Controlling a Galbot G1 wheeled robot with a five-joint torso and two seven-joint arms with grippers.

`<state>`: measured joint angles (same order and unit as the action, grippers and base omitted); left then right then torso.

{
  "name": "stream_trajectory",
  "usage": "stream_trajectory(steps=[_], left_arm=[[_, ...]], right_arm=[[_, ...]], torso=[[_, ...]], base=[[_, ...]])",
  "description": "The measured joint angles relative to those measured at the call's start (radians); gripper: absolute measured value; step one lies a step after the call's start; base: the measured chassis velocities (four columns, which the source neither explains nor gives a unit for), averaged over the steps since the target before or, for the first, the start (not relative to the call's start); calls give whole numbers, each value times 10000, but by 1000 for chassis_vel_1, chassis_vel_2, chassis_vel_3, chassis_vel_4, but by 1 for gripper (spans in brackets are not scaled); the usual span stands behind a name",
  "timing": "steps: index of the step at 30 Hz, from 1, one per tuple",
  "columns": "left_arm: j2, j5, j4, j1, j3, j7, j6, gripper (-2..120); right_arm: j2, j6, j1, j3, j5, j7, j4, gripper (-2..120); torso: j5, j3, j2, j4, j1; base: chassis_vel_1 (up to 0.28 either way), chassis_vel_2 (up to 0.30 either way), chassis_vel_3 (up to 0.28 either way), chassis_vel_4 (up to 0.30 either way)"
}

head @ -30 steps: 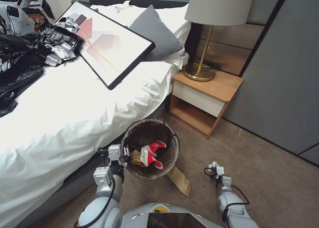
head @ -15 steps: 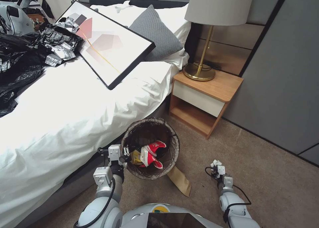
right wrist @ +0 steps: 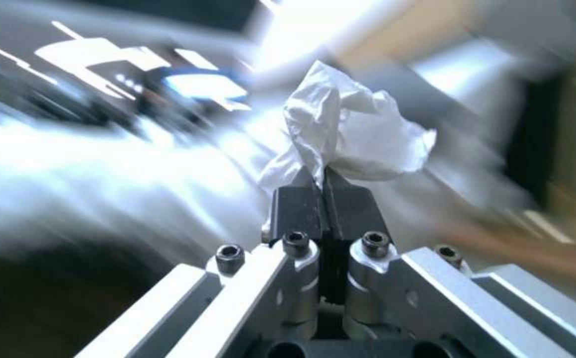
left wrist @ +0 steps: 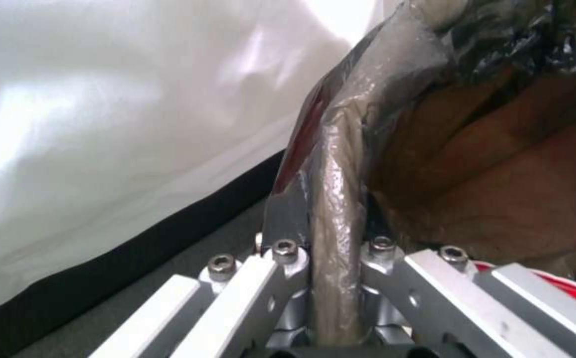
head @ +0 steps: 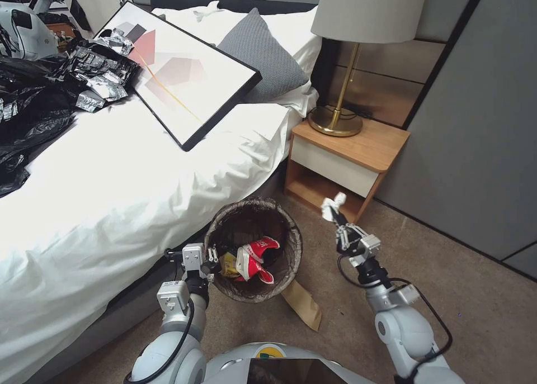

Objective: Pick up the trash bin, then pick up the garbage from the floor and place it into the trash bin.

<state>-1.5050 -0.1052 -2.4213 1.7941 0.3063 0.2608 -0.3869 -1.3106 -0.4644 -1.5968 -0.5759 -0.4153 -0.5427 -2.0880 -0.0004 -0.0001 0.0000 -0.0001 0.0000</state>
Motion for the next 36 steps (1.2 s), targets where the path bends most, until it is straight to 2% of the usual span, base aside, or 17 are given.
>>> stream_trajectory(steps=[2, 3, 5, 10, 12, 16, 19, 27, 30, 31, 35, 36], left_arm=[[0, 0, 0, 0, 1, 0, 0, 2], [0, 0, 0, 0, 1, 0, 0, 2], [0, 0, 0, 0, 1, 0, 0, 2], [0, 0, 0, 0, 1, 0, 0, 2], [0, 0, 1, 0, 1, 0, 0, 2], [0, 0, 0, 0, 1, 0, 0, 2], [0, 0, 0, 0, 1, 1, 0, 2], [0, 0, 0, 0, 1, 0, 0, 2], [0, 0, 0, 0, 1, 0, 0, 2], [0, 0, 0, 0, 1, 0, 0, 2], [0, 0, 0, 0, 1, 0, 0, 2], [0, 0, 0, 0, 1, 0, 0, 2]], right_arm=[[196, 242, -106, 471, -491, -784, -683, 0], [196, 242, -106, 471, -491, -784, -683, 0], [499, 787, -42, 1089, -819, -1506, -1074, 0], [976, 1150, 138, 1824, -719, -2018, -1086, 0], [1243, 1197, 180, 2248, -476, -2053, -867, 0], [1310, 1194, 242, 2550, -233, -2037, -549, 0], [1162, 1167, 453, 2780, 35, -1844, 33, 0], [949, 1235, 660, 2880, 366, -1557, 515, 0], [926, 1250, 688, 2872, 463, -1476, 579, 14], [926, 1250, 688, 2872, 463, -1476, 579, 14], [899, 1257, 702, 2842, 545, -1426, 586, 32], [899, 1257, 702, 2842, 545, -1426, 586, 32]], torso=[[0, 0, 0, 1, 0], [0, 0, 0, 1, 0], [4, 0, 0, 0, 0], [3, 0, 0, 3, 0], [4, 0, 0, 2, 0], [4, 0, 0, 1, 0], [4, 0, 0, 1, 0], [4, 1, 0, 1, 0], [4, 0, 0, 1, 0], [4, 0, 0, 1, 0], [3, 0, 0, 1, 0], [3, 0, 0, 1, 0]], base=[[0, 0, 0, 0], [0, 0, 0, 0], [0, 0, 0, 0], [0, 0, 0, 0], [0, 0, 0, 0], [0, 0, 0, 0], [0, 0, 0, 0], [0, 0, 0, 0], [0, 0, 0, 0], [0, 0, 0, 0], [0, 0, 0, 0], [0, 0, 0, 0]])
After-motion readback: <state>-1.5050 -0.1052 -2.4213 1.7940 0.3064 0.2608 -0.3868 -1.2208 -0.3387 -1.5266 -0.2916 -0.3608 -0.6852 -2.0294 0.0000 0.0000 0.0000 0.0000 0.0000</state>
